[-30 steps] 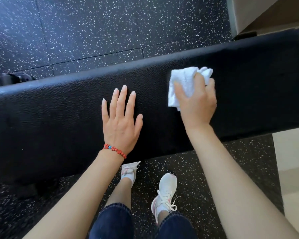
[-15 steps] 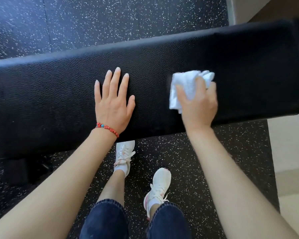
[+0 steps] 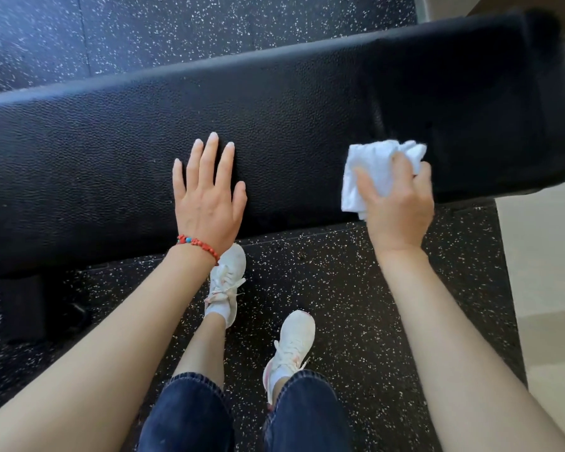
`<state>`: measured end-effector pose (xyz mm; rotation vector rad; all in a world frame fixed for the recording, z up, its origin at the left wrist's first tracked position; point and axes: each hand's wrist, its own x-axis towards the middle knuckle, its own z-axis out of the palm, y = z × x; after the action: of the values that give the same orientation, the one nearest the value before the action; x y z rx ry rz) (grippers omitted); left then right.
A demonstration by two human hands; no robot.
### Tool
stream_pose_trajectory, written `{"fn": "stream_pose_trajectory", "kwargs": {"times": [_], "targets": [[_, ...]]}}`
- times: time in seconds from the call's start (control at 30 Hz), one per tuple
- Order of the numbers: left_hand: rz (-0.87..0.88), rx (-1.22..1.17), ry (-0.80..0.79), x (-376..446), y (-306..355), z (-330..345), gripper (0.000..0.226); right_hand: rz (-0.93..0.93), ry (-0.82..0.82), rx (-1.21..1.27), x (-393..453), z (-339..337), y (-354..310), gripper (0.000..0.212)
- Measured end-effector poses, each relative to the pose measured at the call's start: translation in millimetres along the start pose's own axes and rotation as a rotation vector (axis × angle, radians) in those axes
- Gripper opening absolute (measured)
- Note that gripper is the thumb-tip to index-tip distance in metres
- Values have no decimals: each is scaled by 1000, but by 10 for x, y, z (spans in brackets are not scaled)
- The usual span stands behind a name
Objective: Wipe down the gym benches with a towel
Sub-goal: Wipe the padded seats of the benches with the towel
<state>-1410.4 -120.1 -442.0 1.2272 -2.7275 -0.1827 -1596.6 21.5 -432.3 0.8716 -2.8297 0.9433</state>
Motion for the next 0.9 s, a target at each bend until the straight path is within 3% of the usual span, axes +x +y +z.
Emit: {"fn": "stream_pose_trajectory", "kwargs": {"times": [0.2,0.3,0.47,0.63,0.73,0.9], "targets": [[-13,-41,4,85,252,-27,53,-36,-56,-35,68,3,-51,41],[60,-40,8,242,435,7,54,-68,-49,-88,334,62,-67,42],[41,-44,-14,498,555,118,55,-12,-75,-108,897,242,-158,52],[53,-26,-22,513,543,130,54,-99,29,-105,467,125,-26,46],[37,-22,-10,513,562,121,53,-107,-27,-88,353,75,-3,41],[98,-26,16,738,663,109,53,-122,-17,-97,1036,342,-234,44]]}}
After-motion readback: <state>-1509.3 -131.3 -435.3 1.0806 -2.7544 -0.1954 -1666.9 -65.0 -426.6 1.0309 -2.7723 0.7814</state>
